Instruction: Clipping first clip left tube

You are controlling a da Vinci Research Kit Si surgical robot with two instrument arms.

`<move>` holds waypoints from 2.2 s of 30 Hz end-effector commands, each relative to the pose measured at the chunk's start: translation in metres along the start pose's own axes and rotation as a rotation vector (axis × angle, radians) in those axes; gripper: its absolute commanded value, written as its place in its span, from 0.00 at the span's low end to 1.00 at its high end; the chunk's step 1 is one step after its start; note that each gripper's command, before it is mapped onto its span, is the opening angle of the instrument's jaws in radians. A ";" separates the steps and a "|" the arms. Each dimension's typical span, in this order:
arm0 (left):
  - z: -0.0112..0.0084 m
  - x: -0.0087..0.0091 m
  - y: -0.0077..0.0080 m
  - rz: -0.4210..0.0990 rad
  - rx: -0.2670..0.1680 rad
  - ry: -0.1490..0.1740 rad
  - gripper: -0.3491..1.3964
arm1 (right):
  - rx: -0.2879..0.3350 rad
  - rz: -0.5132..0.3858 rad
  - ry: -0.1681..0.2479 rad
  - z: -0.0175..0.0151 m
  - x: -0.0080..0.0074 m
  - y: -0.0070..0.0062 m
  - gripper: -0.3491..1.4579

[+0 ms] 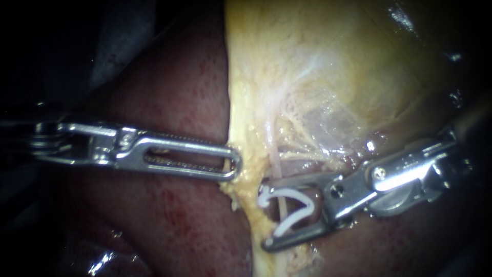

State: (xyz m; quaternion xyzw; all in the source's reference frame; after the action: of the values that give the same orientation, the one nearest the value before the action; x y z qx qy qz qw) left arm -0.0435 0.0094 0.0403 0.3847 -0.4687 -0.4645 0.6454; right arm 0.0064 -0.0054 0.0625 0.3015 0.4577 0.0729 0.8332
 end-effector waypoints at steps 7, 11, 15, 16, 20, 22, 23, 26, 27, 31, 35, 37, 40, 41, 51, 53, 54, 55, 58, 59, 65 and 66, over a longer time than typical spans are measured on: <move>0.0001 0.0000 -0.0002 0.001 0.000 0.000 0.00 | 0.002 0.002 -0.002 0.0006 -0.0006 0.0003 0.52; 0.0001 0.0001 -0.0003 0.001 0.002 0.002 0.00 | 0.001 0.001 -0.002 0.0007 -0.0007 0.0006 0.52; 0.0001 0.0001 -0.0004 0.001 0.002 0.002 0.00 | 0.003 0.000 -0.003 0.0009 -0.0008 0.0006 0.52; 0.0001 0.0001 -0.0004 0.001 0.002 0.002 0.00 | 0.006 0.005 -0.003 0.0011 -0.0009 0.0006 0.52; 0.0002 0.0001 -0.0005 0.001 0.002 0.002 0.00 | 0.012 0.003 -0.006 0.0018 -0.0009 0.0006 0.52; 0.0002 0.0001 -0.0005 0.001 0.002 0.002 0.00 | 0.021 0.006 -0.008 0.0023 -0.0011 0.0005 0.52; 0.0002 0.0001 -0.0005 0.001 0.002 0.002 0.00 | 0.024 0.009 -0.009 0.0027 -0.0012 0.0003 0.52; 0.0002 0.0001 -0.0005 0.001 0.004 0.003 0.00 | 0.032 0.010 -0.012 0.0033 -0.0014 0.0000 0.52; 0.0002 0.0001 -0.0005 0.001 0.004 0.003 0.00 | 0.036 0.008 -0.013 0.0035 -0.0014 -0.0001 0.52; 0.0003 0.0001 -0.0005 0.001 0.004 0.003 0.00 | 0.048 0.015 -0.013 0.0038 -0.0012 -0.0004 0.52; 0.0003 0.0001 -0.0005 -0.005 0.003 0.003 0.00 | 0.051 0.019 -0.005 0.0043 -0.0009 -0.0005 0.52; 0.0004 0.0002 -0.0005 -0.005 0.003 0.003 0.00 | 0.055 0.017 -0.006 0.0046 -0.0008 -0.0004 0.52; 0.0004 0.0002 -0.0005 -0.005 0.003 0.003 0.00 | 0.062 0.022 -0.009 0.0050 -0.0009 -0.0005 0.51; 0.0004 0.0002 -0.0004 -0.004 0.003 0.003 0.00 | 0.063 0.020 -0.010 0.0052 -0.0010 -0.0005 0.51; 0.0005 0.0002 -0.0004 -0.004 0.002 0.002 0.00 | 0.077 0.033 -0.015 0.0058 -0.0015 -0.0005 0.50; 0.0005 0.0002 -0.0004 -0.004 0.002 0.002 0.00 | 0.080 0.030 -0.016 0.0059 -0.0016 -0.0004 0.50; 0.0005 0.0002 -0.0004 -0.004 0.005 0.004 0.00 | 0.082 0.028 -0.017 0.0060 -0.0017 -0.0004 0.50; 0.0005 0.0002 -0.0004 -0.004 0.005 0.004 0.00 | 0.084 0.026 -0.018 0.0060 -0.0018 -0.0004 0.49; 0.0006 0.0002 -0.0004 -0.004 0.005 0.004 0.00 | 0.086 0.034 -0.019 0.0061 -0.0021 -0.0003 0.49; 0.0006 0.0002 -0.0004 -0.004 0.005 0.004 0.00 | 0.087 0.039 -0.019 0.0062 -0.0022 -0.0004 0.49; 0.0006 0.0003 -0.0004 -0.004 0.004 0.004 0.00 | 0.095 0.069 -0.022 0.0062 -0.0023 -0.0004 0.47; 0.0006 0.0003 -0.0004 -0.004 0.004 0.004 0.00 | 0.098 0.073 -0.023 0.0062 -0.0023 -0.0004 0.47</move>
State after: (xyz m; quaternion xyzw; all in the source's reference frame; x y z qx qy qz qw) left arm -0.0442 0.0089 0.0402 0.3880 -0.4674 -0.4641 0.6447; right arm 0.0101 -0.0094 0.0664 0.3611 0.4395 0.0756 0.8190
